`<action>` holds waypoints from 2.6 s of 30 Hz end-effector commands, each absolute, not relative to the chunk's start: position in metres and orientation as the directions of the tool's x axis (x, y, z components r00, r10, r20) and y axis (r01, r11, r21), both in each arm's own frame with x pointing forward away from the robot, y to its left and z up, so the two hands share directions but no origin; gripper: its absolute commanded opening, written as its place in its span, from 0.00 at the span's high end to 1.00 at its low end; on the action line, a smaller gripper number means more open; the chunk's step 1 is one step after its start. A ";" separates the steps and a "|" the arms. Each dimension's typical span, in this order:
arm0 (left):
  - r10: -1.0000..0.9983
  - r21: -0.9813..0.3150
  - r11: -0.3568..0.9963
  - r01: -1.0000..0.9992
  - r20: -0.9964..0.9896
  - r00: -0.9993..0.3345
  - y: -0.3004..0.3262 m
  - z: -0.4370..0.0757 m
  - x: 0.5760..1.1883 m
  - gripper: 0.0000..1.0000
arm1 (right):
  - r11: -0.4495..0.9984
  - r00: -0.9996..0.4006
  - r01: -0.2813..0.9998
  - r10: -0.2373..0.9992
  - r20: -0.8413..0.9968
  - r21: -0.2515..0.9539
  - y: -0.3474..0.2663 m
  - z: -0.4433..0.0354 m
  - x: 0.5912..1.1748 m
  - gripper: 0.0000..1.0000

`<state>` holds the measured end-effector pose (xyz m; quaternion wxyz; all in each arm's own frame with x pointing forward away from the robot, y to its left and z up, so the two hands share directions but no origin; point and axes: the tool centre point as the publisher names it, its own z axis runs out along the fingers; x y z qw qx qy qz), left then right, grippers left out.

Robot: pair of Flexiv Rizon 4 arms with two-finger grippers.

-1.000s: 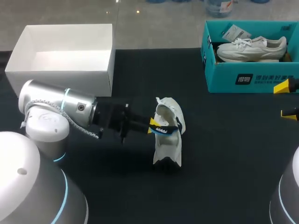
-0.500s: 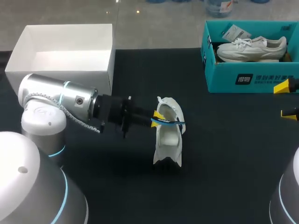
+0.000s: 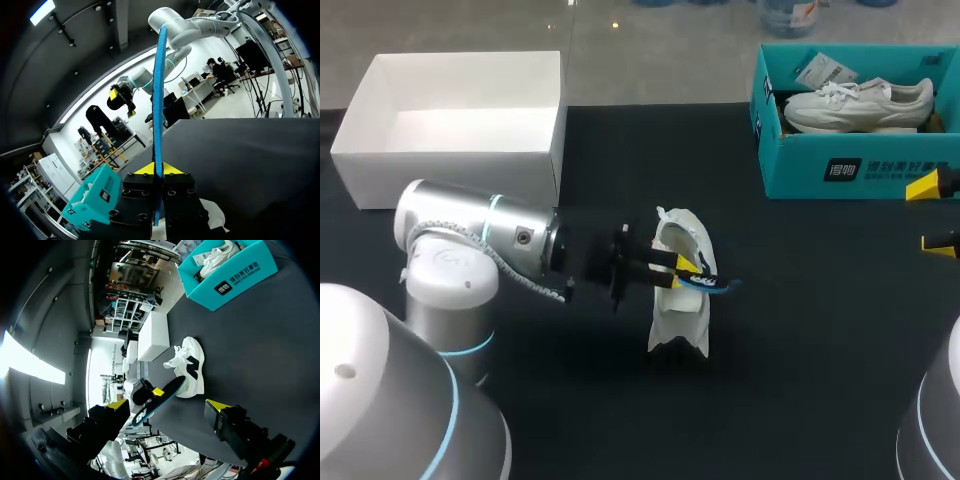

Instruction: Take the shoe out of the shoebox, open the shoe tongue, remove and reinsert the insole, then place the shoe into the shoebox

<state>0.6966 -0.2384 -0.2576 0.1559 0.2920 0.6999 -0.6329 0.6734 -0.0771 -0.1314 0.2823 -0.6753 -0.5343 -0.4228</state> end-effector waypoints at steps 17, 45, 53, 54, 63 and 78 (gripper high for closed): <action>0.204 -0.779 0.053 0.625 -0.604 -0.771 -0.210 -0.233 0.681 1.00 | -0.293 0.074 0.953 0.486 0.871 0.082 -0.077 -0.130 0.663 0.00; 0.153 -0.846 0.042 0.531 -0.520 -0.841 -0.211 -0.297 0.702 1.00 | -0.293 0.074 0.953 0.486 0.871 0.082 -0.077 -0.130 0.663 0.00; 0.158 -0.837 0.076 0.542 -0.527 -0.835 -0.212 -0.308 0.707 1.00 | -0.293 0.074 0.953 0.486 0.871 0.082 -0.077 -0.130 0.663 0.00; 0.155 -0.835 0.082 0.544 -0.528 -0.835 -0.212 -0.310 0.709 1.00 | -0.293 0.074 0.953 0.486 0.871 0.082 -0.077 -0.130 0.663 0.00; 0.161 -0.804 0.152 0.574 -0.553 -0.817 -0.217 -0.326 0.722 1.00 | -0.293 0.074 0.953 0.486 0.871 0.082 -0.077 -0.130 0.663 0.00; 0.157 -0.799 0.192 0.571 -0.549 -0.821 -0.217 -0.341 0.734 1.00 | -0.293 0.074 0.953 0.486 0.871 0.082 -0.077 -0.130 0.663 0.00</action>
